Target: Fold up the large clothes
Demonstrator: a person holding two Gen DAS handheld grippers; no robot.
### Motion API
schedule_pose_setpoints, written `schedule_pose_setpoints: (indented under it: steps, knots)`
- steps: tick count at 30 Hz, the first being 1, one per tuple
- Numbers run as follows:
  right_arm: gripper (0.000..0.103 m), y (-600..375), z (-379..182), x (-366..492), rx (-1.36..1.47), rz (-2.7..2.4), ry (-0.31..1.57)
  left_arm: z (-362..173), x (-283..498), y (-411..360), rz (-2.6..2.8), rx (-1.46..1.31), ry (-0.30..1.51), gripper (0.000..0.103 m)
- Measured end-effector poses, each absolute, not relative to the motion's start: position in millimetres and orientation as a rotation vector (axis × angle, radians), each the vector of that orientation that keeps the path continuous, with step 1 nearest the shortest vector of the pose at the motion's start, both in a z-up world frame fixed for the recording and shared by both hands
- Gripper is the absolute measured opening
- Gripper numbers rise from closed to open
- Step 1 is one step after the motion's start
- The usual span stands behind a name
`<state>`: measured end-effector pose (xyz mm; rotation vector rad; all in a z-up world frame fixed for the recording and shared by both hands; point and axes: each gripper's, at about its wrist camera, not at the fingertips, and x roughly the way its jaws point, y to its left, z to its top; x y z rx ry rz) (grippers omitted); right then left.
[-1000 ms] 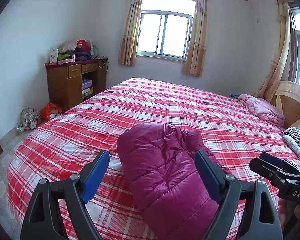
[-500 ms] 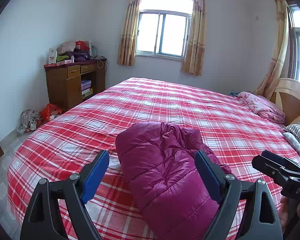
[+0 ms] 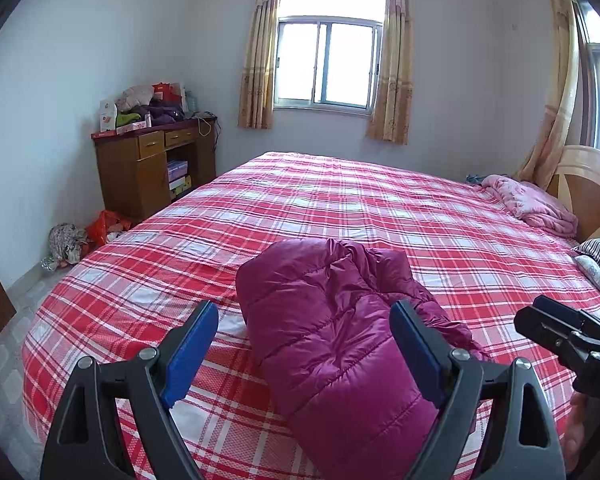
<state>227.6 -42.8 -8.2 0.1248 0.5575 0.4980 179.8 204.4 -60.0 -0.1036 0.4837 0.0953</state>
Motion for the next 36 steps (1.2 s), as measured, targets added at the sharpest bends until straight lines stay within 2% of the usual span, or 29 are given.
schedule_pose_setpoints:
  steps: [8, 15, 36]
  knots:
    - [0.087, -47, 6, 220, 0.124, 0.485, 0.492, -54, 174, 202, 0.093, -0.099, 0.462, 0.088]
    - [0.092, -47, 16, 215, 0.120, 0.482, 0.452, -48, 169, 194, 0.100, -0.064, 0.421, 0.089]
    - [0.092, -38, 6, 214, 0.094, 0.495, 0.481, -62, 178, 200, 0.094, -0.094, 0.471, 0.089]
